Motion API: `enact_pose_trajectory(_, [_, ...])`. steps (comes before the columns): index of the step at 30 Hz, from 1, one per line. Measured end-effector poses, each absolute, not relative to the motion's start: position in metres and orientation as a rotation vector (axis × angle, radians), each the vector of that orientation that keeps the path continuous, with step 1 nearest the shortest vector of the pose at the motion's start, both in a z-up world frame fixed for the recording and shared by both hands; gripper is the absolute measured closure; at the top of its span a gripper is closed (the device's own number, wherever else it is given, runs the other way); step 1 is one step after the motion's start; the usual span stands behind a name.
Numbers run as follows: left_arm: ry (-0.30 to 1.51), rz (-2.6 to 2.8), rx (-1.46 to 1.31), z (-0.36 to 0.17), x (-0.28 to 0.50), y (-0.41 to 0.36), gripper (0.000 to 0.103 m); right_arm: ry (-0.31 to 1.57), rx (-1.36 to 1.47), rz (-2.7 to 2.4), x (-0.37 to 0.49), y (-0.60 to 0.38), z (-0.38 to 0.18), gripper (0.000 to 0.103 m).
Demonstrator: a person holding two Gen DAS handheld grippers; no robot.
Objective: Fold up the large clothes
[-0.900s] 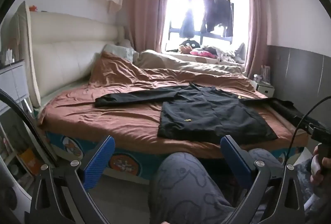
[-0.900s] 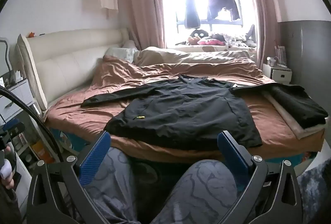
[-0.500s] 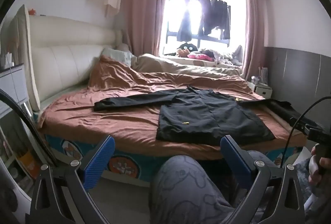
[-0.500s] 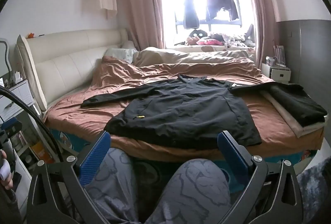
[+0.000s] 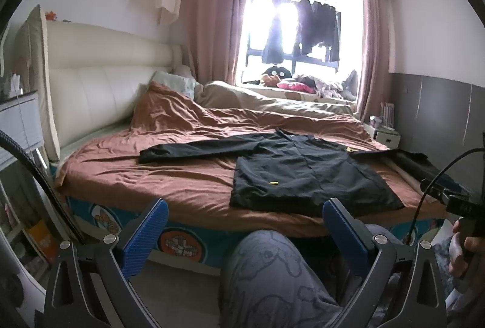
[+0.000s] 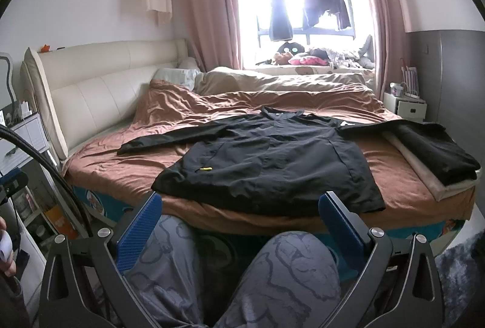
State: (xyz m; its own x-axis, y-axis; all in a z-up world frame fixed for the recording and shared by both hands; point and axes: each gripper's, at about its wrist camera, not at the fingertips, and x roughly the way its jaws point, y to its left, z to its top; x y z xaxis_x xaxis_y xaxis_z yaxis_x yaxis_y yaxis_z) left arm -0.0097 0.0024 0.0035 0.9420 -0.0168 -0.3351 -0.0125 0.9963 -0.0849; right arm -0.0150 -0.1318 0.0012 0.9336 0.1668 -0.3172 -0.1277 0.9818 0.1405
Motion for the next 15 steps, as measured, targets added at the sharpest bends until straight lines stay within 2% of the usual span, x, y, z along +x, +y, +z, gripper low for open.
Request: enact_pose_trajectory(15, [0.332,0.013,-0.077,0.0071,-0.0131,0.001,0.001,0.333,0.127,0.148,-0.0167,-0.1346,0.0006,0.0])
